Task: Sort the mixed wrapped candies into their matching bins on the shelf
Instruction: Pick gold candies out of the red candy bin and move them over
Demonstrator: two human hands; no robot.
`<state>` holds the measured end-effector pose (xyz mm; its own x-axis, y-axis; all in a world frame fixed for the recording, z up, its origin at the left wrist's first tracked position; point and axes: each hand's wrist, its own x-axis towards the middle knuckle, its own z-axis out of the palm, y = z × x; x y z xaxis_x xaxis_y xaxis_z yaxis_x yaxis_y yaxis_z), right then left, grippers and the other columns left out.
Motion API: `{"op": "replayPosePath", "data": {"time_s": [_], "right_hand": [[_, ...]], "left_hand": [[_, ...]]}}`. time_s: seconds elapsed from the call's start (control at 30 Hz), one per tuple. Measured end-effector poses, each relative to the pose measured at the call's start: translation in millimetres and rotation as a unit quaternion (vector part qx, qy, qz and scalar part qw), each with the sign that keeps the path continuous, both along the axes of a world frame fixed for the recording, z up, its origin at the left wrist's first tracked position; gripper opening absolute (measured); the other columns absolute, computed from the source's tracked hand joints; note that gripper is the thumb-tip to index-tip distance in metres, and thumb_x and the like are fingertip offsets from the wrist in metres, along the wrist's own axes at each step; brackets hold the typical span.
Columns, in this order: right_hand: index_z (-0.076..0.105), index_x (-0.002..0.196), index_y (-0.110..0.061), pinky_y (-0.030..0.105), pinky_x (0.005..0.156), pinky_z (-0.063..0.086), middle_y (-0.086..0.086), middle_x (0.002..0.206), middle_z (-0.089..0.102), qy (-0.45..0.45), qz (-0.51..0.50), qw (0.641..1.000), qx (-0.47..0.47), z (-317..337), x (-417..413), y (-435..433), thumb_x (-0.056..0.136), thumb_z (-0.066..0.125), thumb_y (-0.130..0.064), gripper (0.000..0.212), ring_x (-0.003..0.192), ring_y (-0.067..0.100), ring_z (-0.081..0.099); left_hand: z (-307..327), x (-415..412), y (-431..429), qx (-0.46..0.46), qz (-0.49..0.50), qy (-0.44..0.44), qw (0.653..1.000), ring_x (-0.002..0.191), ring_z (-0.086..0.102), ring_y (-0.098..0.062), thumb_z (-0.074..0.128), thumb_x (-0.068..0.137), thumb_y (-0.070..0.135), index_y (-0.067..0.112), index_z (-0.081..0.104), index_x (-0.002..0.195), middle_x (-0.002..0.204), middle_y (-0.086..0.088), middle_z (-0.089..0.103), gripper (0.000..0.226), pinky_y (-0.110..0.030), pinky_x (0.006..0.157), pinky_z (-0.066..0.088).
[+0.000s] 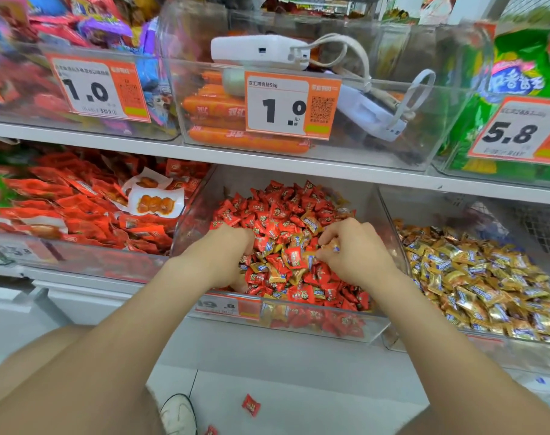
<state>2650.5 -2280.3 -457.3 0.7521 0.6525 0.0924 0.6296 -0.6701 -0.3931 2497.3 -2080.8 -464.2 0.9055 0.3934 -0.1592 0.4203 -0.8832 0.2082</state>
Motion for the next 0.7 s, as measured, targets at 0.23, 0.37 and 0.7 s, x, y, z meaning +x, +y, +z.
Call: {"op": "replayPosePath", "data": {"time_s": [0.23, 0.37, 0.7], "right_hand": [[0.078, 0.087, -0.019, 0.010, 0.047, 0.040, 0.001, 0.087, 0.074, 0.039, 0.022, 0.998, 0.053, 13.6, -1.9, -9.1, 0.088, 0.045, 0.005, 0.040, 0.058, 0.013, 0.064], [0.074, 0.099, -0.015, 0.021, 0.064, 0.045, -0.008, 0.078, 0.066, 0.024, 0.083, 0.996, 0.007, 4.8, -7.5, -5.2, 0.089, 0.056, -0.007, 0.022, 0.069, 0.009, 0.060], [0.063, 0.081, -0.012, 0.025, 0.058, 0.040, 0.000, 0.072, 0.071, 0.075, 0.046, 0.992, 0.090, 9.7, -8.9, -0.6, 0.083, 0.072, -0.025, 0.016, 0.066, 0.009, 0.061]], "left_hand": [[-3.0, 2.4, 0.1, -0.009, -0.037, -0.053, 0.998, 0.080, 0.057, -0.012, 0.091, 0.071, 0.012, 0.025, 0.070, 0.094, 0.094, 0.007, 0.056, 0.034, -0.032, 0.066, 0.052], [-1.1, -1.6, 0.2, -0.031, -0.032, -0.077, 0.996, 0.071, 0.059, -0.001, 0.089, 0.078, 0.009, 0.022, 0.079, 0.097, 0.091, 0.008, 0.066, 0.025, -0.025, 0.072, 0.056], [10.8, -7.4, -1.6, -0.060, 0.010, -0.152, 0.987, 0.073, 0.065, -0.008, 0.081, 0.088, 0.030, 0.022, 0.071, 0.078, 0.076, 0.009, 0.069, 0.016, -0.028, 0.066, 0.051]]}}
